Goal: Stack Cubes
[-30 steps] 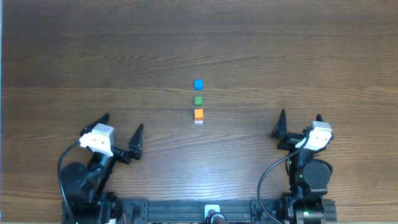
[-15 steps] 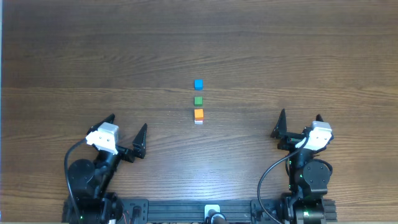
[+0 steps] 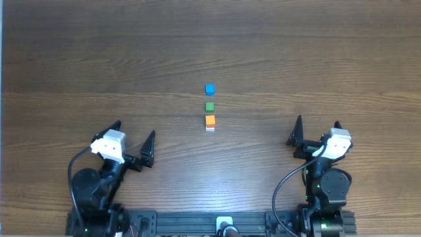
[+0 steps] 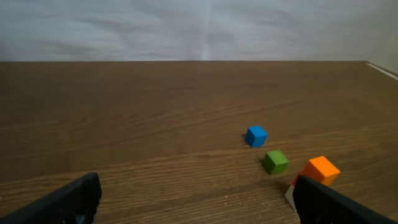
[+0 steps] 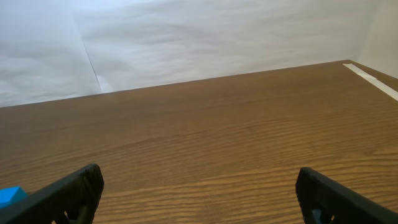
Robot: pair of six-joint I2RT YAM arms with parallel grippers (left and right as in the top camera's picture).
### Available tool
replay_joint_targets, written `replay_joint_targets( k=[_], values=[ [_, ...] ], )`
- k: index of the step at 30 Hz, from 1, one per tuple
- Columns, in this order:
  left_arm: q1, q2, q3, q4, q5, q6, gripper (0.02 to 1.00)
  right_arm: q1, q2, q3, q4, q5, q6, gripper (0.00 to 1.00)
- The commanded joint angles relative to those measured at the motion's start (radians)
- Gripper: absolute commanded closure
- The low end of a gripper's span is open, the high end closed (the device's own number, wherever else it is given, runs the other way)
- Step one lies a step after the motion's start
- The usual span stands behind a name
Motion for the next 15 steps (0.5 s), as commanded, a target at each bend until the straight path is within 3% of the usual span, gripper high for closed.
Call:
replay_joint_targets(
  k=[1, 6, 10, 15],
  values=[
    [-0.005, -0.007, -0.008, 0.000, -0.011, -0.011, 0.020, 0.005, -0.009, -0.006, -0.002, 0.010, 0.010, 0.009],
    [-0.005, -0.007, -0.008, 0.000, -0.011, -0.011, 0.018, 0.005, -0.009, -0.005, 0.069, 0.017, 0.010, 0.009],
    [-0.005, -0.007, -0.008, 0.000, -0.011, -0.011, 0.023, 0.005, -0.007, 0.039, 0.106, -0.030, 0.050, 0.007],
    [-0.005, -0.007, -0.008, 0.000, -0.011, -0.011, 0.020, 0.005, 0.085, 0.244, 0.053, -0.037, -0.029, 0.009]
  ],
)
